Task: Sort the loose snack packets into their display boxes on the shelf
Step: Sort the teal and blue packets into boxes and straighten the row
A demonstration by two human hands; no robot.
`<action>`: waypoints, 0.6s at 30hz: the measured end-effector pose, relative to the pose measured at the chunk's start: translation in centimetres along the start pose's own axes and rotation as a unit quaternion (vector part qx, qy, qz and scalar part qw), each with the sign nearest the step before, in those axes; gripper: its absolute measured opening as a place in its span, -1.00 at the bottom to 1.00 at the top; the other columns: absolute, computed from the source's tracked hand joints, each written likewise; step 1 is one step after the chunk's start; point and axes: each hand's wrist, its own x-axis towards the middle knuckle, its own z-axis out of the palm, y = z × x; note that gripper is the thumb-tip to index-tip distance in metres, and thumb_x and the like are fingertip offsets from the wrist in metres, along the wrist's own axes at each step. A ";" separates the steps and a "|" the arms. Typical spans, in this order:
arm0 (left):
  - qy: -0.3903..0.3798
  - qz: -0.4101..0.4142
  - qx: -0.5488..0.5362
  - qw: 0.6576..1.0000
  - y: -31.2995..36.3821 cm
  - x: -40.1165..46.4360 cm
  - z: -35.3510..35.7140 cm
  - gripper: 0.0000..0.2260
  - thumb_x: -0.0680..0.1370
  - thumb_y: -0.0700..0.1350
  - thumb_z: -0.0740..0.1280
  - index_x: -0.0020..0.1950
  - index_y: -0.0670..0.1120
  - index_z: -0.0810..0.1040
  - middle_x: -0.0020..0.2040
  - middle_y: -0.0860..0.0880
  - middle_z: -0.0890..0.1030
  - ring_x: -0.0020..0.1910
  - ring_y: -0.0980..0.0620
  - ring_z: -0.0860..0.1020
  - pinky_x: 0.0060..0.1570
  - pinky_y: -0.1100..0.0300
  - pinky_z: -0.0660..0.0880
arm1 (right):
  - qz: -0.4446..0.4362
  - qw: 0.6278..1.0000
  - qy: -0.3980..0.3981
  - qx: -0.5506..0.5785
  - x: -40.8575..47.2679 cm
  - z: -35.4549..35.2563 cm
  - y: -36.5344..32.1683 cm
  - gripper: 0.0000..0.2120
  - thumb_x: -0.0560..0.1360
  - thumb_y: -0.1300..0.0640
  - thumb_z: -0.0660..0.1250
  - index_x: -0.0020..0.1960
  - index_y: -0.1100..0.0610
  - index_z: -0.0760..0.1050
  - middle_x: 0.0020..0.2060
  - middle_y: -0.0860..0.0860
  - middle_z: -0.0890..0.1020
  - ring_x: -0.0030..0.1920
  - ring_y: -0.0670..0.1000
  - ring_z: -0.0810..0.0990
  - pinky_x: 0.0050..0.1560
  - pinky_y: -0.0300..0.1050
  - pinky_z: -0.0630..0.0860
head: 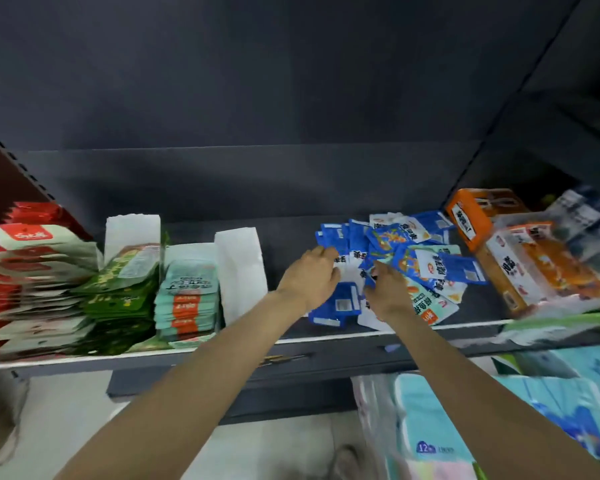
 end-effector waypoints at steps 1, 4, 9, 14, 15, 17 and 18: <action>-0.035 -0.018 0.004 0.999 0.4 1.2 1.3 -0.63 0.63 -0.10 0.12 0.42 -0.16 0.26 0.36 -0.17 0.35 0.32 -0.15 0.35 0.24 0.00 0.36 | -0.003 0.999 -0.025 -0.028 0.4 -0.1 1.4 -0.40 0.55 0.17 0.25 0.50 0.25 0.09 0.48 0.20 0.19 0.49 0.16 0.12 0.46 0.00 0.13; -0.120 -0.043 0.036 0.991 0.3 3.8 4.5 -0.44 0.62 -0.07 0.17 0.54 -0.14 0.00 0.55 -0.12 0.03 0.50 -0.12 0.07 0.44 0.04 0.14 | -0.072 0.982 -0.120 -0.124 1.6 -0.7 4.2 -0.29 0.57 0.15 0.23 0.55 0.15 -0.13 0.54 0.07 -0.10 0.53 0.06 -0.14 0.48 0.06 0.00; -0.158 -0.092 0.051 0.982 -0.2 4.9 7.7 -0.45 0.61 -0.03 0.19 0.54 -0.09 0.07 0.56 -0.04 -0.04 0.52 -0.10 0.01 0.46 -0.01 0.11 | -0.204 0.957 -0.103 -0.178 2.6 -1.1 5.4 -0.37 0.53 0.31 0.25 0.52 0.13 0.09 0.53 0.01 0.08 0.48 0.04 0.20 0.39 -0.01 0.27; -0.009 -0.136 -0.133 0.982 1.9 5.7 7.9 -0.75 0.61 -0.14 0.16 0.11 -0.22 0.57 0.14 -0.20 0.57 0.10 -0.15 0.53 0.08 0.07 0.48 | -0.246 0.960 -0.007 -0.132 2.4 -1.6 4.7 -0.70 0.53 0.28 0.19 0.23 0.18 0.49 0.10 0.14 0.60 0.05 0.15 0.61 0.00 -0.01 0.53; -0.005 -0.192 -0.267 0.945 2.6 6.0 7.5 -0.73 0.62 -0.10 0.16 0.07 -0.25 0.56 0.05 -0.23 0.61 -0.04 -0.16 0.59 -0.06 0.12 0.51 | -0.243 0.965 0.028 -0.091 2.5 -1.9 4.6 -0.74 0.53 0.28 0.19 0.18 0.21 0.53 0.02 0.16 0.63 -0.01 0.16 0.62 -0.05 0.00 0.55; 0.005 -0.261 -0.471 0.843 3.4 6.5 6.7 -0.69 0.62 -0.03 0.20 0.08 -0.27 0.53 -0.05 -0.22 0.64 -0.19 -0.08 0.63 -0.15 0.20 0.57 | -0.268 0.961 0.070 0.004 2.7 -2.3 4.4 -0.82 0.51 0.29 0.25 0.05 0.27 0.58 -0.10 0.19 0.66 -0.13 0.17 0.64 -0.13 0.05 0.57; 0.012 -0.267 -0.509 0.818 3.7 6.6 6.1 -0.71 0.61 -0.05 0.23 0.09 -0.27 0.53 -0.09 -0.19 0.64 -0.20 -0.02 0.64 -0.16 0.25 0.59 | -0.295 0.952 0.075 0.031 2.7 -2.5 4.3 -0.86 0.50 0.29 0.28 -0.01 0.28 0.59 -0.14 0.18 0.66 -0.19 0.13 0.64 -0.17 0.05 0.58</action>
